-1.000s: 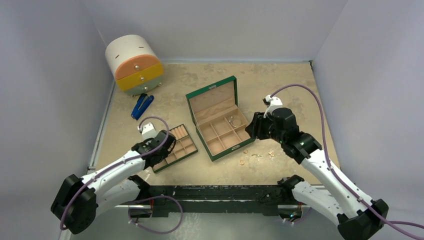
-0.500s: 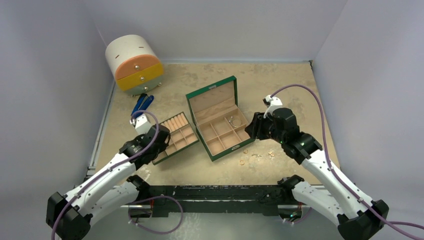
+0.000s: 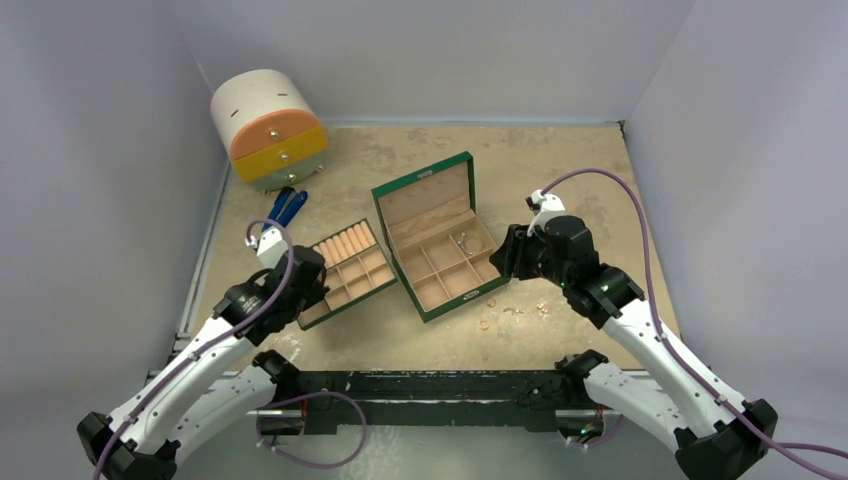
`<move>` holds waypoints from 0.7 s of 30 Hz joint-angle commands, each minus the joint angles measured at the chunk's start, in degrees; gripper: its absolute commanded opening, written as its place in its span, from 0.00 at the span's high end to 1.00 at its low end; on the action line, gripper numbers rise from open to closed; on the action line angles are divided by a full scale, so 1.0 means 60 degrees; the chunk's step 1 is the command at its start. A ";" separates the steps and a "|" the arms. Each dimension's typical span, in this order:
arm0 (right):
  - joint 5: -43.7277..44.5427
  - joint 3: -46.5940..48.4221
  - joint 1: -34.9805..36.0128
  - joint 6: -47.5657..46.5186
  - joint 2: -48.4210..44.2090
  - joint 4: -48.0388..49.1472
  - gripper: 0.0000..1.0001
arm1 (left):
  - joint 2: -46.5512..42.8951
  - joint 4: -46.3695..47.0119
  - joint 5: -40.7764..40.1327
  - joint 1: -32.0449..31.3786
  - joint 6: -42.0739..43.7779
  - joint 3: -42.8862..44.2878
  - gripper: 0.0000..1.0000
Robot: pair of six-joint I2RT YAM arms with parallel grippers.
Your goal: Organize the mixed jewelry
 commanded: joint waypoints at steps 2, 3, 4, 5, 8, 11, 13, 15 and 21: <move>-0.0005 0.0240 -0.0020 -0.0021 0.0004 0.0395 0.51 | -0.0530 -0.0676 0.0539 0.0040 0.0190 0.0960 1.00; 0.0008 0.0224 -0.0029 -0.0021 0.0004 0.0399 0.51 | -0.0580 -0.0746 0.0663 0.0034 0.0310 0.1019 1.00; 0.0035 0.0221 -0.0030 -0.0028 -0.0007 0.0400 0.51 | -0.0599 -0.0781 0.0814 0.0033 0.0462 0.1083 1.00; 0.0072 0.0216 -0.0030 -0.0034 -0.0010 0.0393 0.51 | -0.0625 -0.0807 0.0961 0.0033 0.0600 0.1152 1.00; 0.0139 0.0238 -0.0018 -0.0061 -0.0033 0.0332 0.51 | -0.0747 -0.0903 0.1360 0.0033 0.0936 0.1350 1.00; 0.0158 0.0221 -0.0025 -0.0065 -0.0075 0.0309 0.51 | -0.0801 -0.0804 0.1904 0.0033 0.1188 0.1525 1.00; 0.0159 0.0213 -0.0020 -0.0054 -0.0084 0.0304 0.51 | -0.0670 -0.0647 0.2505 0.0034 0.1328 0.1549 1.00; 0.0158 0.0214 -0.0025 -0.0043 -0.0092 0.0290 0.51 | -0.0511 -0.0410 0.2990 0.0027 0.1387 0.1488 1.00; 0.0480 0.0146 -0.0030 0.0003 -0.0231 0.0248 0.51 | -0.0283 0.0066 0.3477 -0.0026 0.1376 0.1465 1.00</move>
